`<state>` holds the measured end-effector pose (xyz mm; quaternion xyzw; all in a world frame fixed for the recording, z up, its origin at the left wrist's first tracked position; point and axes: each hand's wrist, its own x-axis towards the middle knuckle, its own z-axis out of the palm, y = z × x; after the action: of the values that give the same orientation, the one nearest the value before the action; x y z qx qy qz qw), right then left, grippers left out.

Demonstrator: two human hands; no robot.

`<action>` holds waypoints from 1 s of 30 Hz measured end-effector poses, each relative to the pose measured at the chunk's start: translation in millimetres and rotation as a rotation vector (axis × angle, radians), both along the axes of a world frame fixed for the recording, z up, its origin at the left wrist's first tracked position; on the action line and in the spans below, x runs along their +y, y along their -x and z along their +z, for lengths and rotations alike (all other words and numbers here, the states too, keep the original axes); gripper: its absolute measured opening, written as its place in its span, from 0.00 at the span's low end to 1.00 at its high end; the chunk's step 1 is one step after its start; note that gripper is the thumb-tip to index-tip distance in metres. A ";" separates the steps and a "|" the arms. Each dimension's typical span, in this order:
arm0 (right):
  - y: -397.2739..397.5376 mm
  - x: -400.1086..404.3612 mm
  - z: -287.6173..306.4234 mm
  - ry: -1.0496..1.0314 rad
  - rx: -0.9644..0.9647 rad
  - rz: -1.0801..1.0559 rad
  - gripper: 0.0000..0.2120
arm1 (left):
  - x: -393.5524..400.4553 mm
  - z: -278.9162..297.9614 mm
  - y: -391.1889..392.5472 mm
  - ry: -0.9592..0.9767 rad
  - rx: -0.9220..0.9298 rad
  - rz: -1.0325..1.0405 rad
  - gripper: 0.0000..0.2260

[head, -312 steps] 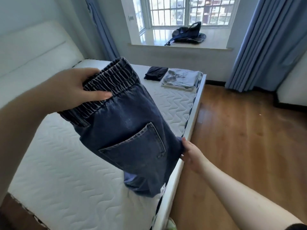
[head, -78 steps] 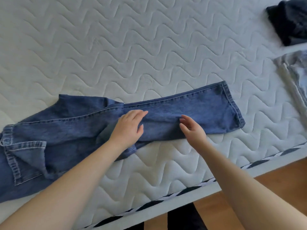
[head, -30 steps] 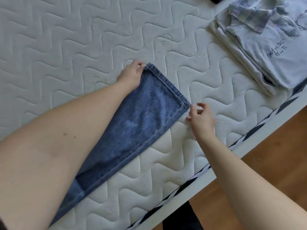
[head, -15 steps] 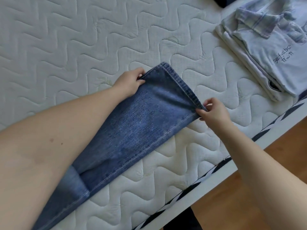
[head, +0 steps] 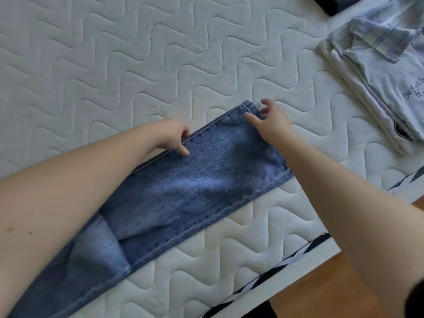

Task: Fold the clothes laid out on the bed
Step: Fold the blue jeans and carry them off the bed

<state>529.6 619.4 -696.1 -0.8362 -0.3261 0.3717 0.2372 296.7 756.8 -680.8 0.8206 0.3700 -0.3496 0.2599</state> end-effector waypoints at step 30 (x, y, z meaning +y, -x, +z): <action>135.1 -109.7 -40.7 0.134 -0.672 0.631 0.33 | -210.1 -42.9 204.7 -0.566 -0.081 0.206 0.34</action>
<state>394.5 509.7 -736.8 -0.7838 -0.5985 0.1542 -0.0606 92.0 546.7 -723.6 0.8318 0.5234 -0.1711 0.0696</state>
